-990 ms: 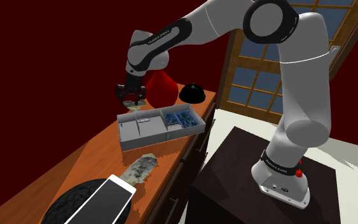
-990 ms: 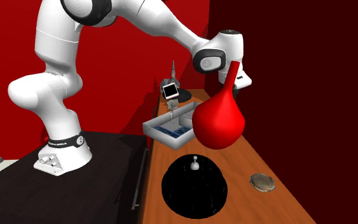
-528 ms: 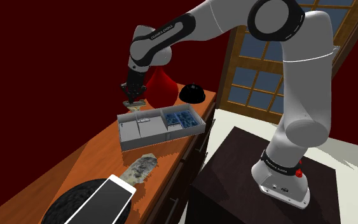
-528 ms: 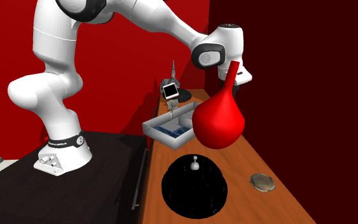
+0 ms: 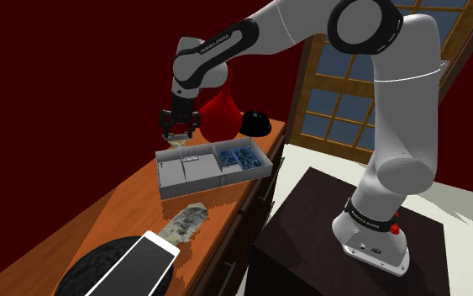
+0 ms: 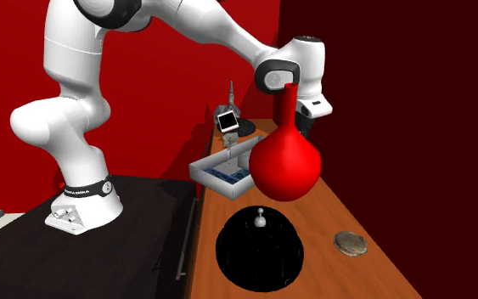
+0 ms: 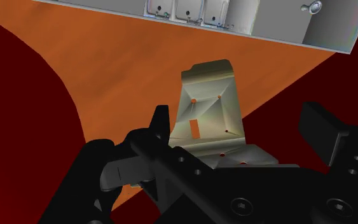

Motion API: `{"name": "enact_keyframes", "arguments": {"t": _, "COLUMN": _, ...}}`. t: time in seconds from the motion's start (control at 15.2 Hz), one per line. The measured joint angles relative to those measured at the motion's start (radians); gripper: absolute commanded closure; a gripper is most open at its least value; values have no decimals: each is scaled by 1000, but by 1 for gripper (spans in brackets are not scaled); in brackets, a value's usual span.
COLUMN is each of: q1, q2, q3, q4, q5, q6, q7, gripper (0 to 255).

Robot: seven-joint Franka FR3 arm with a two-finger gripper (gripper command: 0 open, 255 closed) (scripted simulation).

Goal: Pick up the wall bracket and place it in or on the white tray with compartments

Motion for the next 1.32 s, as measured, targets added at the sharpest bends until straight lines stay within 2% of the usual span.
{"name": "enact_keyframes", "arguments": {"t": 0.46, "q1": 3, "q2": 54, "q3": -2, "q4": -12, "q5": -2, "q6": 49, "q7": -2, "gripper": 0}}
{"name": "enact_keyframes", "arguments": {"t": 0.79, "q1": 4, "q2": 60, "q3": -3, "q4": -10, "q5": -4, "q6": 51, "q7": 0, "gripper": 0}}
{"name": "enact_keyframes", "arguments": {"t": 0.86, "q1": 4, "q2": 60, "q3": -3, "q4": -11, "q5": -4, "q6": 52, "q7": 0, "gripper": 255}}
{"name": "enact_keyframes", "arguments": {"t": 1.32, "q1": 4, "q2": 60, "q3": -3, "q4": -13, "q5": -4, "q6": 52, "q7": 0, "gripper": 255}}
